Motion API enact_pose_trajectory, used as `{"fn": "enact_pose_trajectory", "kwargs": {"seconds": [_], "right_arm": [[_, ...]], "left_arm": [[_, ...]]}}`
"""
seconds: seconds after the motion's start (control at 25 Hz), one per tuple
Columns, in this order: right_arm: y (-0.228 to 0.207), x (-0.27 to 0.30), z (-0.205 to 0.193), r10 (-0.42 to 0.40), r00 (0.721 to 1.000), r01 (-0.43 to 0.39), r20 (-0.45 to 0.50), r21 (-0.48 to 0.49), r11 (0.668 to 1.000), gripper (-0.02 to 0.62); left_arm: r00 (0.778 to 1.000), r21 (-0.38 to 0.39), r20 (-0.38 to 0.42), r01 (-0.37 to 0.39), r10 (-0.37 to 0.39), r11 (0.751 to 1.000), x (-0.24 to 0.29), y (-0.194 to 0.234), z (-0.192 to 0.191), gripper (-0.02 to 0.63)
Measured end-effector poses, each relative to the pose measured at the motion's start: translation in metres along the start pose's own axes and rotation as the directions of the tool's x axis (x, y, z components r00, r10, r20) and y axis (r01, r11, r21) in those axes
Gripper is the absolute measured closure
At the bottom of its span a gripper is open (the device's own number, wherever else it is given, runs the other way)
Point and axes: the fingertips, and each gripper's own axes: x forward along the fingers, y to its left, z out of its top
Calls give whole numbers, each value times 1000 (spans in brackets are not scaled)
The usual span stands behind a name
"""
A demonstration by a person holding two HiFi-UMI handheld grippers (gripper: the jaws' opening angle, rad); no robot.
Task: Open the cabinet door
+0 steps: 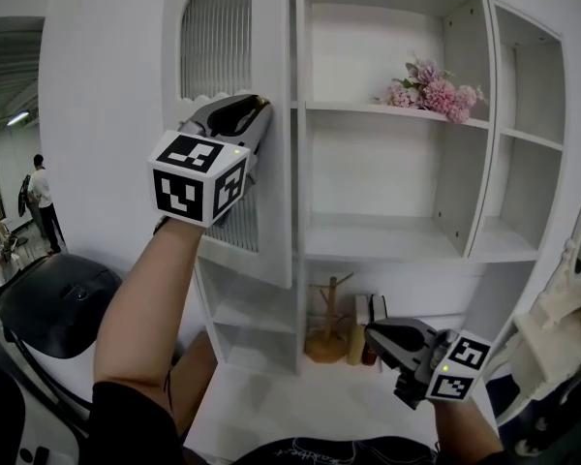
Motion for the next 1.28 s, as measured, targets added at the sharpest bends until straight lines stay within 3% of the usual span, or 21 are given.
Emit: {"fn": "enact_pose_trajectory", "kwargs": {"seconds": [0.6, 1.28], "right_arm": [[43, 35, -2, -27, 1000, 27, -4, 0, 1000, 589], [87, 61, -6, -88, 996, 88, -23, -20, 996, 589]], "left_arm": [[995, -43, 58, 85, -83, 995, -38, 7, 16, 532], [972, -107, 158, 193, -175, 975, -84, 25, 31, 531]]}}
